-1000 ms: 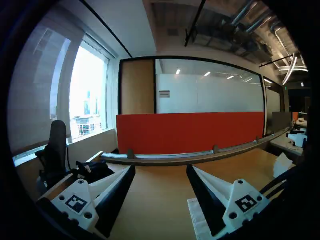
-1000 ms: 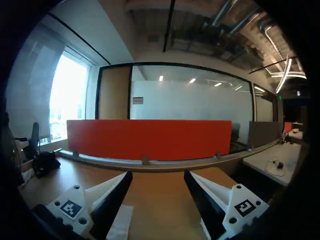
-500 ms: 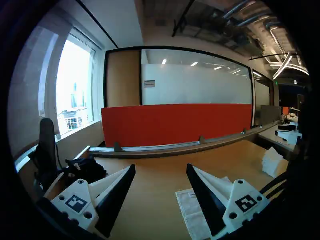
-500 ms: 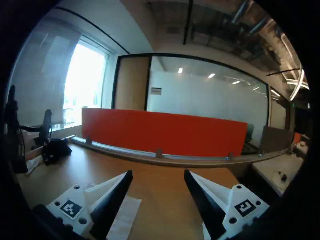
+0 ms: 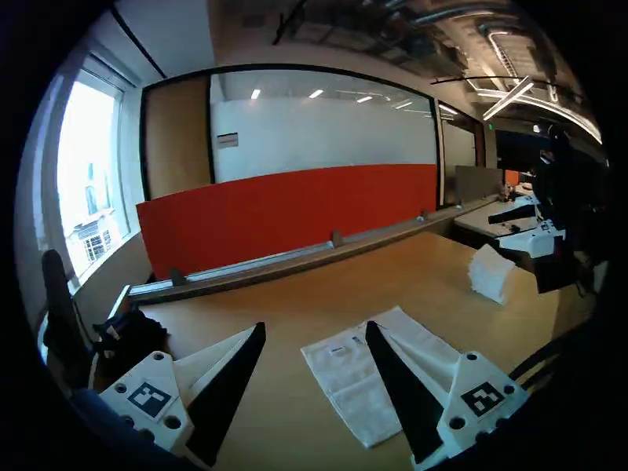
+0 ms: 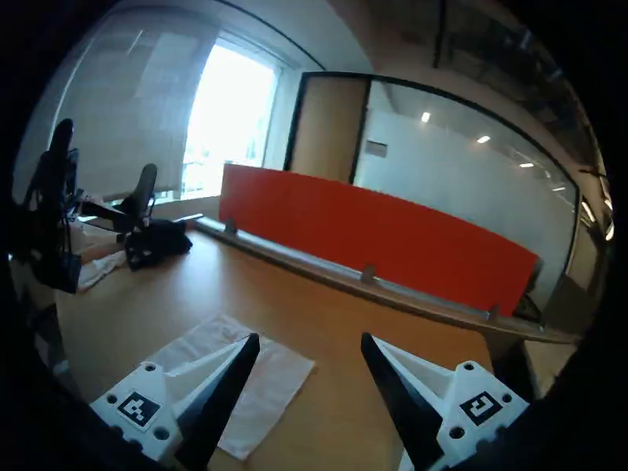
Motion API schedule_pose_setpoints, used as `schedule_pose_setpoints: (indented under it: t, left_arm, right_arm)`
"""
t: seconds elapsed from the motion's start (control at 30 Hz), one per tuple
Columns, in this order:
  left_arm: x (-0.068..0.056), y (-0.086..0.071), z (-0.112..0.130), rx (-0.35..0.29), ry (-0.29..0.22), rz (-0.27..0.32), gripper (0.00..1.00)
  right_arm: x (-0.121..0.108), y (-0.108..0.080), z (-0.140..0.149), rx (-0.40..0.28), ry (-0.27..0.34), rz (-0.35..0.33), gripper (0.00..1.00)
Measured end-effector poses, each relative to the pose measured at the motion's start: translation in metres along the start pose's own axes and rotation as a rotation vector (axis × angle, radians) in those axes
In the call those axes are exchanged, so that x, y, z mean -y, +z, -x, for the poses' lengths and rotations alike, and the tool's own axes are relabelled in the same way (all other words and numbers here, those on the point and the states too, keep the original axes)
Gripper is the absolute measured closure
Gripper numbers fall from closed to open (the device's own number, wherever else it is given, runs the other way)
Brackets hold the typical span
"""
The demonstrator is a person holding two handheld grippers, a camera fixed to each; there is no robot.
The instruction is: Fold towel
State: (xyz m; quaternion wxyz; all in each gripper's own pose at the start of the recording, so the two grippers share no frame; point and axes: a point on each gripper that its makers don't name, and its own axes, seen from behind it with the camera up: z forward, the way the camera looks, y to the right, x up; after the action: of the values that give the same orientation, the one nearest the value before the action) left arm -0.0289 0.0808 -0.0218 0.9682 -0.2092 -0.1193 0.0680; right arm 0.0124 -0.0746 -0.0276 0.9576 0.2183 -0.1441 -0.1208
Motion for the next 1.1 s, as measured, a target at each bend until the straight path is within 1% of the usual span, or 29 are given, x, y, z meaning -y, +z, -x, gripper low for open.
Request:
schedule_pose_setpoints:
  t: [0.1,0.2,0.33,0.5,0.77,1.1]
  left_arm:
    - [-0.008,0.001,0.006,0.025,0.014,0.035,0.06]
    - [-0.012,0.003,0.012,0.038,0.029,0.049,0.06]
    - [-0.019,0.006,0.025,0.061,0.039,0.068,0.06]
    - [-0.030,0.012,0.050,0.096,0.055,0.082,0.06]
    - [-0.048,0.020,0.098,0.164,0.089,0.113,0.06]
    - [-0.062,0.030,0.143,0.229,0.103,0.148,0.06]
  right_arm:
    - [0.006,0.002,0.005,0.031,-0.022,-0.037,0.00]
    - [0.011,0.003,0.012,0.051,-0.031,-0.060,0.00]
    - [0.020,0.005,0.027,0.081,-0.035,-0.090,0.00]
    - [0.031,0.009,0.050,0.115,-0.040,-0.113,0.00]
    - [0.043,0.018,0.085,0.158,-0.032,-0.135,0.00]
    - [0.054,0.030,0.127,0.222,-0.040,-0.160,0.00]
